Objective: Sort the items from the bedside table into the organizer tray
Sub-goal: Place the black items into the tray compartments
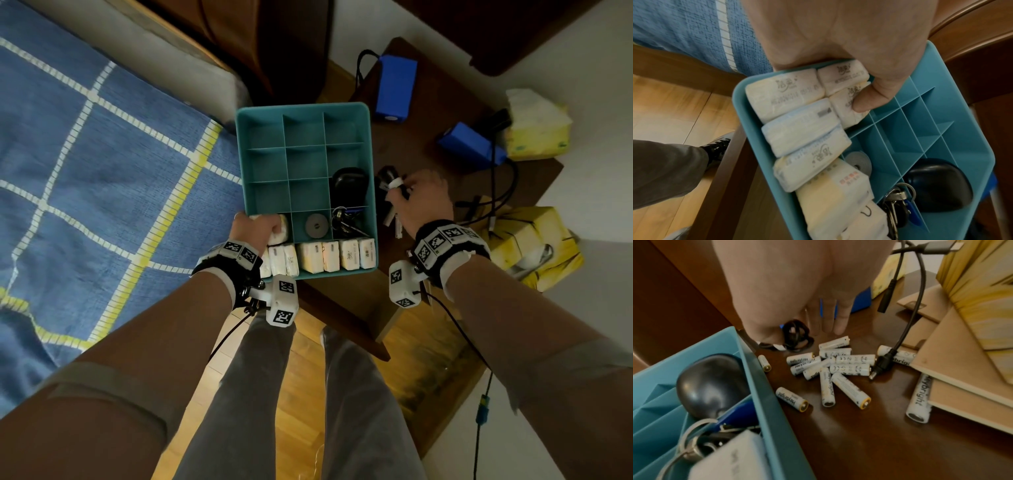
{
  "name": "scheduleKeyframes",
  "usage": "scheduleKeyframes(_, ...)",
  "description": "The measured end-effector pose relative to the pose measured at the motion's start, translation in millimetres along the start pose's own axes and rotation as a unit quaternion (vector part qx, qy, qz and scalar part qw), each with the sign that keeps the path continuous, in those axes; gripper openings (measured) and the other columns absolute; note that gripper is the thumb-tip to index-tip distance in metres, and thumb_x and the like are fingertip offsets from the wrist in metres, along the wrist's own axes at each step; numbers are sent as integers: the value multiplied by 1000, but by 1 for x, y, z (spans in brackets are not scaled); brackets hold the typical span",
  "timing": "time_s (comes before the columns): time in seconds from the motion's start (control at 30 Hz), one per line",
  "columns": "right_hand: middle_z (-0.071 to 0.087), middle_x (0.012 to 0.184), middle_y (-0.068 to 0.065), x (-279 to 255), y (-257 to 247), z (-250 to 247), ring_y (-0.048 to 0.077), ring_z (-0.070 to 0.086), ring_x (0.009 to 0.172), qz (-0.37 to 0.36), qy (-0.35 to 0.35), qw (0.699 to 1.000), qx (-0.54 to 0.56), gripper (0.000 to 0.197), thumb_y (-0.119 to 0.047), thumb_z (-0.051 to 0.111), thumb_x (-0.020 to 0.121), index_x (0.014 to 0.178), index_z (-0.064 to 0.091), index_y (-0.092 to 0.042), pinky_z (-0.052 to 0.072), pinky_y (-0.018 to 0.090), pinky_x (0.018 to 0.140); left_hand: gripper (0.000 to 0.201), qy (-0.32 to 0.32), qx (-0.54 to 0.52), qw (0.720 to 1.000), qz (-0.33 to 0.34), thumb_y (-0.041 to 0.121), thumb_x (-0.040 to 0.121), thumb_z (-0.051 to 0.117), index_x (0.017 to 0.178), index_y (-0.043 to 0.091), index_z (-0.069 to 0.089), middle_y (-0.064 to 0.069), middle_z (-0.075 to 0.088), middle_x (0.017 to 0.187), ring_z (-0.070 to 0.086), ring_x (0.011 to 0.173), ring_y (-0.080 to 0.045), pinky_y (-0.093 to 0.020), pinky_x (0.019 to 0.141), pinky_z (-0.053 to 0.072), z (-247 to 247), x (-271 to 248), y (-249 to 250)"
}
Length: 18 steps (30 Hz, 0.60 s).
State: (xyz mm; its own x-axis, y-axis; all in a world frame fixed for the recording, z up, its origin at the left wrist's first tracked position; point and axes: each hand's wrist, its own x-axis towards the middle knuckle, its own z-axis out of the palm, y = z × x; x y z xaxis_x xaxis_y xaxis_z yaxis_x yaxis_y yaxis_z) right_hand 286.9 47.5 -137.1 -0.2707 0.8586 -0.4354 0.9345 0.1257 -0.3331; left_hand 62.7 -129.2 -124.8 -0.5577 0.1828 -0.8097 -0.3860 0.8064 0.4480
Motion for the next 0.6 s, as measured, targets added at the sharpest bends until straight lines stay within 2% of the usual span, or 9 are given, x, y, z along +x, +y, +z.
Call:
scheduleKeyframes(0.1,63,102,6,-11,-7,-13,25,60,92,5,38,997,71,38,-45,59,86,112,49,-20,48,35,76,45,-2,2,1000,-2,3,73,64,116,0,53,-3,53,86,48,69,-15,-25,53,37,1,-2,0)
scheduleKeyframes(0.2,64,94,-4,-23,-30,-21,17,61,85,-70,9,993,98,28,-42,62,83,105,50,-29,51,34,74,43,-5,5,1000,-2,4,74,64,116,2,52,-6,55,93,48,70,-14,-26,54,37,0,-3,1)
scheduleKeyframes(0.27,64,94,-5,-27,-49,-18,15,61,84,-127,-20,988,86,25,-42,65,81,103,55,-33,53,34,73,44,-5,7,1000,-1,4,74,65,116,2,52,-7,55,97,48,71,-14,-26,54,37,0,-3,0)
scheduleKeyframes(0.33,65,96,-6,-27,-65,-11,13,60,83,-165,-46,982,76,25,-42,66,82,104,59,-34,54,33,74,40,-4,8,1000,-1,4,75,65,113,3,51,-4,55,91,48,69,-13,-26,54,37,-1,-4,0)
scheduleKeyframes(0.4,68,101,-10,-25,-76,-6,6,59,84,-182,-84,976,86,30,-44,68,84,113,63,-35,53,29,77,35,-3,7,1000,0,4,77,64,108,6,50,0,52,84,46,68,-12,-25,53,37,-1,-6,2)
scheduleKeyframes(0.47,68,109,-13,-25,-80,-5,3,57,85,-191,-117,970,94,41,-46,69,86,125,61,-34,50,25,80,35,-4,9,1000,0,4,76,65,108,5,51,-1,52,84,46,67,-12,-25,52,36,-1,-6,1)
scheduleKeyframes(0.53,68,112,-12,-24,-75,-7,3,58,89,-186,-83,974,99,40,-42,66,90,127,59,-30,50,26,82,40,-8,8,1000,-2,5,73,66,112,1,55,-4,55,88,48,68,-14,-24,52,36,-1,-6,1)
scheduleKeyframes(0.6,68,110,-8,-23,-61,-12,8,60,93,-146,5,985,94,27,-34,60,94,121,62,-29,52,30,84,51,-10,0,1000,-5,9,67,68,116,-2,58,-7,58,93,51,71,-16,-24,53,38,-1,-6,2)
